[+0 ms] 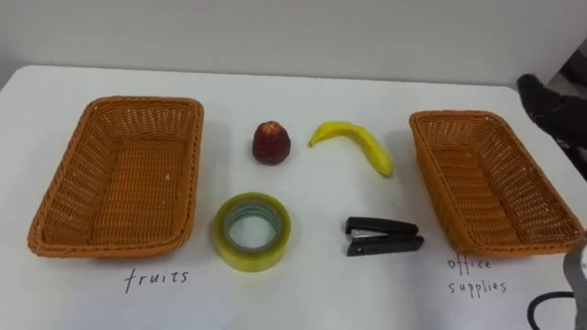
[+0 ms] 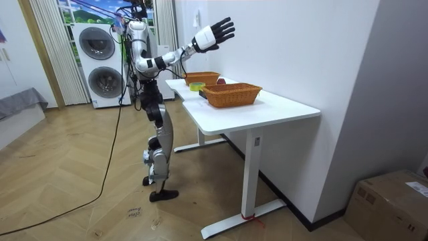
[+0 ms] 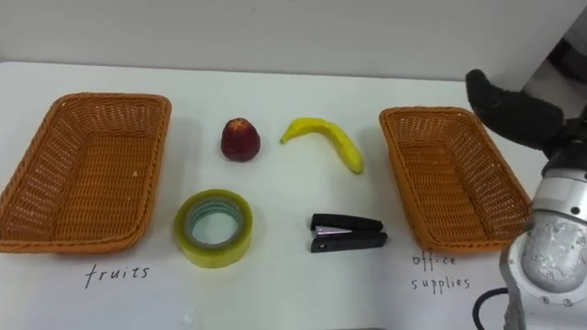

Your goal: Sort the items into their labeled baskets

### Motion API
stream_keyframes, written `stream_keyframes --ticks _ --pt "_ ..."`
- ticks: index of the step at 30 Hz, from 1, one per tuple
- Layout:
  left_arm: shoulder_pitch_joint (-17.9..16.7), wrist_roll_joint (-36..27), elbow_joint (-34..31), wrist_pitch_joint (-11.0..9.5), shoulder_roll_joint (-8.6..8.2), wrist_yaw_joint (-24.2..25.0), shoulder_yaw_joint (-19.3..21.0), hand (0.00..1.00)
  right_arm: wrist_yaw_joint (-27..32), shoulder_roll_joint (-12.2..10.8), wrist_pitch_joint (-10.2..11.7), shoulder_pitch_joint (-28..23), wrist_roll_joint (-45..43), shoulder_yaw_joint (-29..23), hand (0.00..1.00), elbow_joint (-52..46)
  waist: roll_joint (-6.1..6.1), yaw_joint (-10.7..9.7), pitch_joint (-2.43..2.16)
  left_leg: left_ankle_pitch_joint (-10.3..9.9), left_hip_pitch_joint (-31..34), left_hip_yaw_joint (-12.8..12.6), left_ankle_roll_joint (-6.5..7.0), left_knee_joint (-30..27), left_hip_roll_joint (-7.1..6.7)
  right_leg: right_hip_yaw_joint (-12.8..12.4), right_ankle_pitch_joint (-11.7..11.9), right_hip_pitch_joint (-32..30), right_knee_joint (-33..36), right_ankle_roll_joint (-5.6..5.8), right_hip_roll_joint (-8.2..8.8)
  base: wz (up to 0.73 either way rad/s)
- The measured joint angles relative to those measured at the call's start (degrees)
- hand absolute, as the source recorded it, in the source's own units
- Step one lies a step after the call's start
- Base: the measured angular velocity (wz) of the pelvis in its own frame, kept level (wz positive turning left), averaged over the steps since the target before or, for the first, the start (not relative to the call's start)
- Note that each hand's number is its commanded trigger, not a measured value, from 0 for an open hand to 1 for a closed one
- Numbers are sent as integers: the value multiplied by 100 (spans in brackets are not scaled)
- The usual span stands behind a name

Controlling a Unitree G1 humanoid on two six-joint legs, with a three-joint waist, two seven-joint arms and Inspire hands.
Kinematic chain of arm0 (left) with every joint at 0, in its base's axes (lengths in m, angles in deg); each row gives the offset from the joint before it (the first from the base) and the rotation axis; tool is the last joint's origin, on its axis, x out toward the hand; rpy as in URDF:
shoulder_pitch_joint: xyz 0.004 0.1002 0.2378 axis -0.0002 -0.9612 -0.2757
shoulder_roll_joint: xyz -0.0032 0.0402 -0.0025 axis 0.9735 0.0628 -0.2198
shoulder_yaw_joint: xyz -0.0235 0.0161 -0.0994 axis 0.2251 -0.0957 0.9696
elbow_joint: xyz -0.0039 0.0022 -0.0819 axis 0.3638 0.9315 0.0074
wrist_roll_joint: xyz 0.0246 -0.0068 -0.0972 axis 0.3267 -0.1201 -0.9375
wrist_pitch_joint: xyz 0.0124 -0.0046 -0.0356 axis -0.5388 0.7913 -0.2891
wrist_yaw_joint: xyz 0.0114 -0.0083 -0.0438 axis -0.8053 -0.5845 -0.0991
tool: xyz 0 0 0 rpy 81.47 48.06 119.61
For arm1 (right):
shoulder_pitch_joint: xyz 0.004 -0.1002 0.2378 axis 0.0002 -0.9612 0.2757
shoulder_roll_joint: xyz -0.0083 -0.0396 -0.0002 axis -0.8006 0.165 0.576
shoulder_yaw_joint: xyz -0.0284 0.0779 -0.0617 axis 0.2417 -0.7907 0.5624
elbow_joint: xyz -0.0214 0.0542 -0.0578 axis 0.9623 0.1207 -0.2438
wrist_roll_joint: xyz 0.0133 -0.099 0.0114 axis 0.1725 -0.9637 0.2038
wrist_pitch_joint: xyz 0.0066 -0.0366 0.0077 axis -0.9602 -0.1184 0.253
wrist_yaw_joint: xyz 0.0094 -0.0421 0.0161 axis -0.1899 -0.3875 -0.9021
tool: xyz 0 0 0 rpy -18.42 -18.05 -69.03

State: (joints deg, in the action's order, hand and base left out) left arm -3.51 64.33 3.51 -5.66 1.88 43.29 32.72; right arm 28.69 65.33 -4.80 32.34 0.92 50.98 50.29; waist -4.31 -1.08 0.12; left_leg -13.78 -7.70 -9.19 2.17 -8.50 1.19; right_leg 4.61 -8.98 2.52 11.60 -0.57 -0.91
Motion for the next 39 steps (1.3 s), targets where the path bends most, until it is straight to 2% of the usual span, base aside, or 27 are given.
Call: stream_keyframes --ticks 10,15,18,27,35,39 --pt "43 7 -62 -34 5 25 -25 0 -772 4 -16 1 -949 142 0 7 45 17 -11 1 11 0 -2 12 1 15 3 -3 -4 -2 0 0" --pt "66 152 -57 -35 22 83 -31 0 -1156 8 -65 8 -1042 192 0 6 47 40 -14 1 -6 7 -2 -4 3 22 4 28 -4 -4 2 1" --pt "50 247 -51 -30 89 86 -93 0 -1332 30 -73 7 -1075 231 0 6 48 35 -14 1 0 30 -2 -12 3 52 6 37 -5 -8 8 5" --pt "78 387 -59 86 119 233 -140 0 -2107 39 -313 -2 -1278 515 0 48 39 57 -17 3 3 55 -5 -23 3 60 10 34 -4 -14 12 0" --pt "93 529 -178 86 247 246 -199 0 -2687 85 -424 -4 -1692 697 0 203 -73 169 -54 3 3 62 -5 -19 6 60 11 35 -5 -14 9 0" --pt "101 528 -181 109 257 243 -194 0 -2955 85 -570 -77 -1775 700 0 282 -88 159 -51 3 6 62 -5 -14 2 42 17 35 -14 -9 9 0"
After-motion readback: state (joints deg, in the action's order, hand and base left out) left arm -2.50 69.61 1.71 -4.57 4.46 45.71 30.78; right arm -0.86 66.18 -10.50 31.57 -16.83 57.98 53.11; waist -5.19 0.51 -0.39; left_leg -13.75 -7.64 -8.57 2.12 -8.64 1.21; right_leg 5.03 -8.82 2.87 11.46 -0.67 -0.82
